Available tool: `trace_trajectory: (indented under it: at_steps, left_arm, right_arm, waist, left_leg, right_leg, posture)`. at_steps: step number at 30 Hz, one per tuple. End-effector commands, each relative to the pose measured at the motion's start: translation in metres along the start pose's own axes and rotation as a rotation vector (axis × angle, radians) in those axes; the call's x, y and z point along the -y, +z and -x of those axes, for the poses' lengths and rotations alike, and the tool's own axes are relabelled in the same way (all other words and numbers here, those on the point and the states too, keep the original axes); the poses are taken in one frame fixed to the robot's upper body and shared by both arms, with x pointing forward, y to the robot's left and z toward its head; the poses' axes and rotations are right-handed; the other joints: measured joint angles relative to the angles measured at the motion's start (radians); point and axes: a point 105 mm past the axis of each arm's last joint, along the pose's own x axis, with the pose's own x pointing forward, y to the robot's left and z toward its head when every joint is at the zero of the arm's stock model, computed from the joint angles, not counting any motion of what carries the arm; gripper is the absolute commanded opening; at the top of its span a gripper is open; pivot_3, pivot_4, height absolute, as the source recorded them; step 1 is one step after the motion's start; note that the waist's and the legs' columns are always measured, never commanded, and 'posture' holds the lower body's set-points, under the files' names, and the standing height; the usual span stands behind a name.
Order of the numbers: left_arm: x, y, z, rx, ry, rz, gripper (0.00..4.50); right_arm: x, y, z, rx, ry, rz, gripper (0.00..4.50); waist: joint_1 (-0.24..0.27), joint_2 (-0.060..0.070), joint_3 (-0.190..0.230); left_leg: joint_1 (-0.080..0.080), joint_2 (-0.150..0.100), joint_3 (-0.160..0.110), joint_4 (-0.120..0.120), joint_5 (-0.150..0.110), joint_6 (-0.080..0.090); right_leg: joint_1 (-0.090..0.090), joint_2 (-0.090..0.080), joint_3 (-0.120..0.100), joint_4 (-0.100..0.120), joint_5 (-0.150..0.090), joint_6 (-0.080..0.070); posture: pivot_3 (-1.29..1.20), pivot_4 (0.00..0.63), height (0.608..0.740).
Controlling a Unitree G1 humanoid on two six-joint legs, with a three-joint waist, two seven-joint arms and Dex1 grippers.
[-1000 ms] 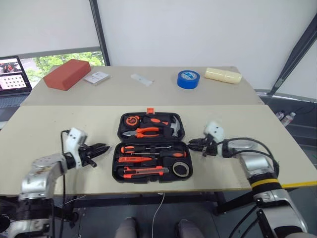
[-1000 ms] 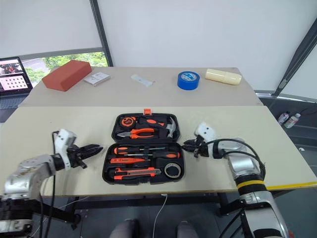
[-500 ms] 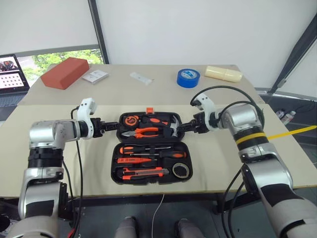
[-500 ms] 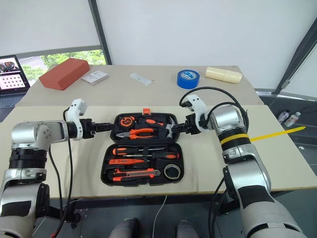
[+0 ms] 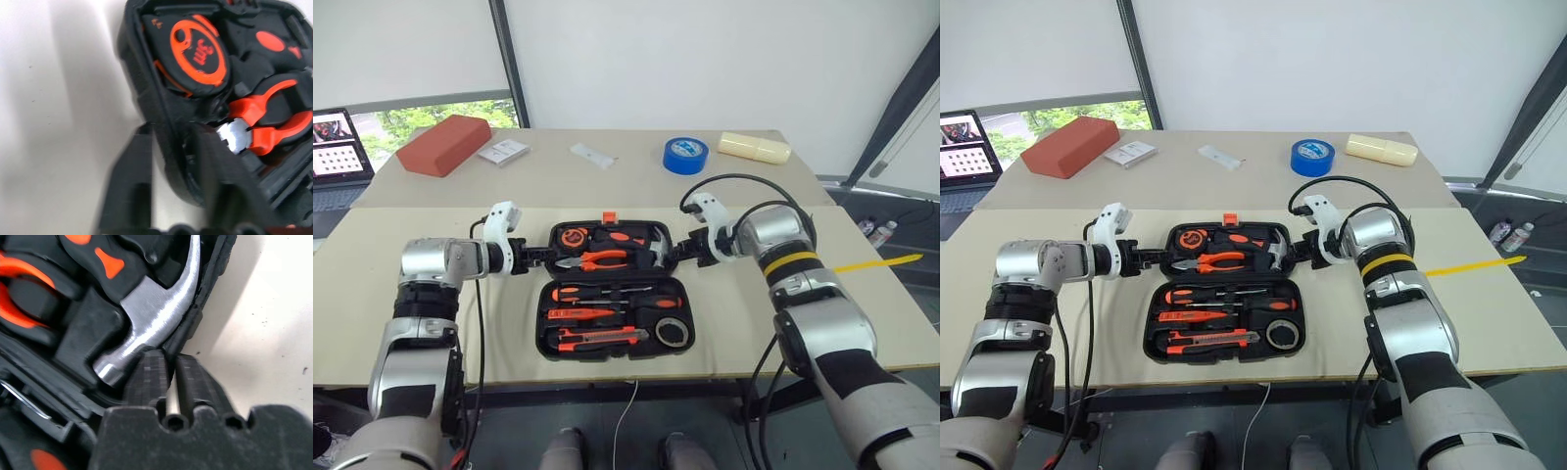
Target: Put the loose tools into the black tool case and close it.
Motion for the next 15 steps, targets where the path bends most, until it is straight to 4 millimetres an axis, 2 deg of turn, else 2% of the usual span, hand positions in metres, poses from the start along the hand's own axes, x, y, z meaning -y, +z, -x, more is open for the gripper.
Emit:
trace_trajectory:
  at_steps: [1,3,6,9,11,15]
  left_arm:
    - [0.012,0.027,0.011,0.237,-0.112,-0.076,0.03]
    - [0.01,0.03,0.02,0.33,-0.124,-0.145,0.03]
    - [0.003,0.024,0.027,0.352,-0.096,-0.19,0.03]
    - [0.005,0.027,0.048,0.523,-0.08,-0.394,0.03]
    - [0.01,0.017,0.059,0.573,-0.059,-0.542,0.03]
    - [0.011,-0.013,0.071,0.561,-0.016,-0.759,0.03]
  right_arm:
    - [-0.004,0.033,0.013,0.254,0.054,0.06,0.0]
    - [-0.01,0.047,0.024,0.408,0.11,0.118,0.0]
    - [-0.009,0.043,0.03,0.457,0.105,0.151,0.0]
    - [-0.012,0.036,0.045,0.611,0.046,0.407,0.0]
    - [-0.016,0.016,0.054,0.663,0.006,0.643,0.0]
    - [-0.013,-0.016,0.064,0.702,-0.062,0.874,0.0]
  waist:
    - [0.0,0.0,0.0]
    - [0.0,0.0,0.0]
    - [0.001,0.0,0.001]
    - [0.002,0.0,0.001]
    - [0.004,0.0,0.002]
    - [0.005,0.0,0.002]
  left_leg:
    - [0.0,0.0,0.0,0.0,0.0,0.0]
    - [-0.001,0.0,0.0,0.0,0.0,0.0]
    - [-0.003,0.0,0.0,-0.001,0.0,0.0]
    - [-0.003,0.0,0.0,-0.002,0.0,0.0]
    - [-0.004,0.0,0.001,-0.003,0.0,-0.001]
    - [-0.004,0.0,0.002,-0.005,-0.001,-0.001]
  right_leg:
    - [0.0,0.0,0.0,0.0,0.0,0.0]
    - [-0.001,0.0,0.0,0.0,0.0,-0.001]
    - [-0.002,0.0,0.0,-0.001,0.001,0.0]
    - [-0.003,0.0,0.0,-0.001,0.0,0.0]
    - [-0.003,-0.001,0.0,-0.003,0.0,0.0]
    - [-0.002,-0.001,0.0,-0.006,0.0,0.001]
  posture:
    - [0.0,0.15,0.74]
    - [0.0,0.15,0.74]
    - [0.0,0.15,0.74]
    - [0.0,0.15,0.74]
    - [0.0,0.15,0.74]
    - [0.0,0.15,0.74]
